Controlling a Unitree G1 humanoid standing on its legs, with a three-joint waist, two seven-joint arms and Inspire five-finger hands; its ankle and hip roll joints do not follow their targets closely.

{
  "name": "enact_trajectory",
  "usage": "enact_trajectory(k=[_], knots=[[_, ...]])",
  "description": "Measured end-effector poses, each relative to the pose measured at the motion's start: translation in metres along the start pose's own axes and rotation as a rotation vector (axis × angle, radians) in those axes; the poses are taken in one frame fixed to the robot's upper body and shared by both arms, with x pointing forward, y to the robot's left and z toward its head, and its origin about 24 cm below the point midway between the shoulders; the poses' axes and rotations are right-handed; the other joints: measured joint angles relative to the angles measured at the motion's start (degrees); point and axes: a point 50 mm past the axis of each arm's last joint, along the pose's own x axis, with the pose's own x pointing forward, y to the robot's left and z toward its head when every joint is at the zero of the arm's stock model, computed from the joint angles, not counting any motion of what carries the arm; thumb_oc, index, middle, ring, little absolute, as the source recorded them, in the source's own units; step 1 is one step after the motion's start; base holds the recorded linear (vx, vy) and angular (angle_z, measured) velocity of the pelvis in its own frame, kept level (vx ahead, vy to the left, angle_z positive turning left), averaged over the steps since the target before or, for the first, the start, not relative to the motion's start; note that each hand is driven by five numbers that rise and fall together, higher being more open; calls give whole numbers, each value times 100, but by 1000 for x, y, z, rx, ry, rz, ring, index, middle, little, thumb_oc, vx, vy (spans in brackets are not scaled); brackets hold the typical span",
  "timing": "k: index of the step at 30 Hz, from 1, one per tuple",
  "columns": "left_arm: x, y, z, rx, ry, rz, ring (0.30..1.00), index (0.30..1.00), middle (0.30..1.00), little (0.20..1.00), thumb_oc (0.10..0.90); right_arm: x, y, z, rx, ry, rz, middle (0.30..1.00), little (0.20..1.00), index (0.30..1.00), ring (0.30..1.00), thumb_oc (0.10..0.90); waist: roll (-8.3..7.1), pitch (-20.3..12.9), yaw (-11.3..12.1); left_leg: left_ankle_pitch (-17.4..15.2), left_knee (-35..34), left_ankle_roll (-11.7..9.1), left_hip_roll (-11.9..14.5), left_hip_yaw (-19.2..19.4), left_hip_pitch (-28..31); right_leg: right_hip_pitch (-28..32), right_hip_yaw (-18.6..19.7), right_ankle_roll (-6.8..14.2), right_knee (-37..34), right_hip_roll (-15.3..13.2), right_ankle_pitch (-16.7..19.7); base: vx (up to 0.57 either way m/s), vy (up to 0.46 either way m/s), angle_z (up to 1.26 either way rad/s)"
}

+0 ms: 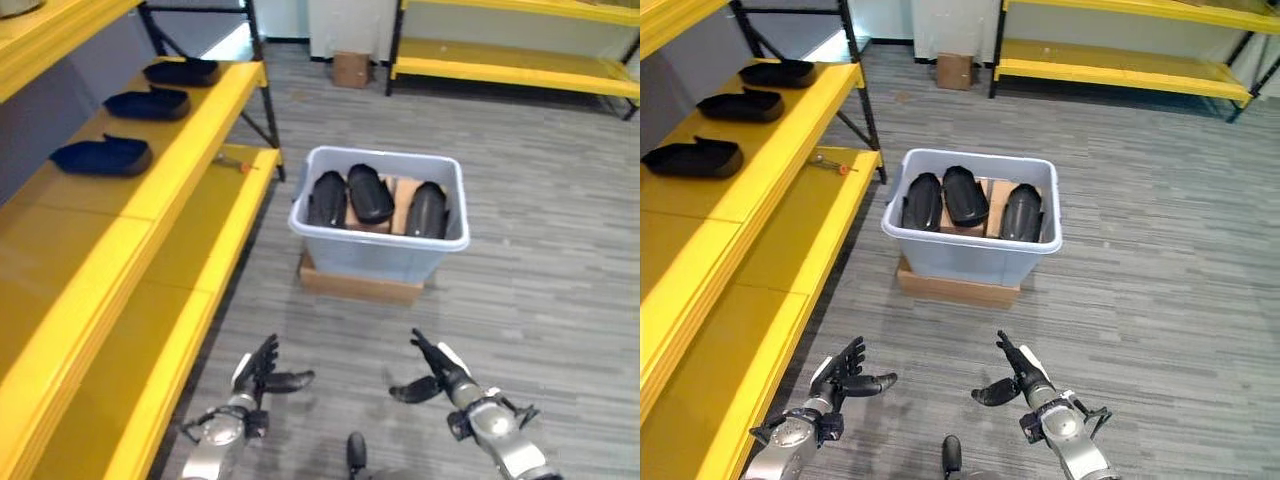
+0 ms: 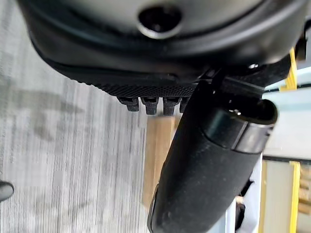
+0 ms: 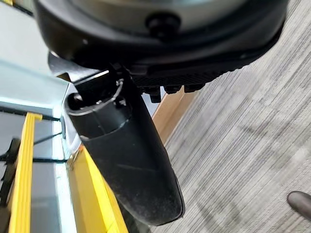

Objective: Move parts from the plastic box to the shelf.

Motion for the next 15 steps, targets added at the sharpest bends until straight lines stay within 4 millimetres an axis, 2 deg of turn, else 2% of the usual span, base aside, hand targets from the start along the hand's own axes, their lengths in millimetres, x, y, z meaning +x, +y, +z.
enact_trajectory(k=[2,3,4,6,8,10,11,12,13,15], knots=[[-3,1,-5,-4,15,4,1000,1000,1000,1000,900,-4,3,-7,10,17,7,1000,1000,1000,1000,900,-115,47,87,12,1450,-33,-76,-92,-648,106,-27,-103,82,15,-60,102,-171,-23],[-7,2,-13,-9,40,6,1000,1000,1000,1000,900,-8,5,-13,11,42,13,1000,1000,1000,1000,900,-120,114,228,412,3081,-117,-78,-368,-1403,230,102,-268,116,21,8,70,-115,-42],[-10,3,-19,-8,60,14,1000,1000,1000,1000,900,-8,6,-14,15,44,19,1000,1000,1000,1000,900,-126,133,281,297,3401,-33,-95,-451,-1539,330,193,-254,81,28,17,58,-81,-40],[-13,5,-23,-9,73,16,1000,1000,1000,1000,900,-8,4,-12,16,33,11,1000,1000,1000,1000,900,-120,235,253,208,3563,52,-123,-431,-1945,434,233,-346,71,25,-41,55,-5,-8],[-9,3,-17,-10,55,10,1000,1000,1000,1000,900,-6,2,-10,22,29,-4,1000,1000,1000,1000,900,-254,419,265,-81,2585,251,-308,-235,-2152,568,273,-313,-19,-132,-52,80,47,12],[-10,0,-19,-13,60,1,1000,1000,1000,1000,900,-5,-1,-8,21,22,-13,1000,1000,1000,1000,900,-206,490,270,-4,1258,326,-400,8,-2125,769,232,-193,-178,-183,-23,154,94,-6],[-12,0,-22,-12,68,1,1000,1000,1000,1000,900,-4,0,-7,22,19,-12,1000,1000,1000,1000,900,-148,497,266,126,675,356,-427,54,-2079,866,263,-174,-207,-141,-34,222,111,-34],[-15,1,-26,-13,80,5,1000,1000,1000,1000,900,-3,1,-5,26,14,-15,1000,1000,1000,1000,900,-75,504,308,415,-659,367,-668,-174,-1927,992,542,65,-217,-111,-190,169,70,-55],[-16,1,-28,-14,85,7,1000,1000,1000,1000,900,-1,0,-3,23,6,-14,1000,1000,1000,1000,900,-42,529,345,618,-1215,343,-762,-315,-1843,1027,549,77,-216,-124,-182,154,65,-63],[-18,2,-32,-15,100,8,1000,1000,1000,1000,900,-1,-1,-2,21,6,-14,1000,1000,1000,1000,900,119,568,347,1028,-1271,443,-803,-306,-1880,1235,715,89,-217,4,-241,145,89,-55]])
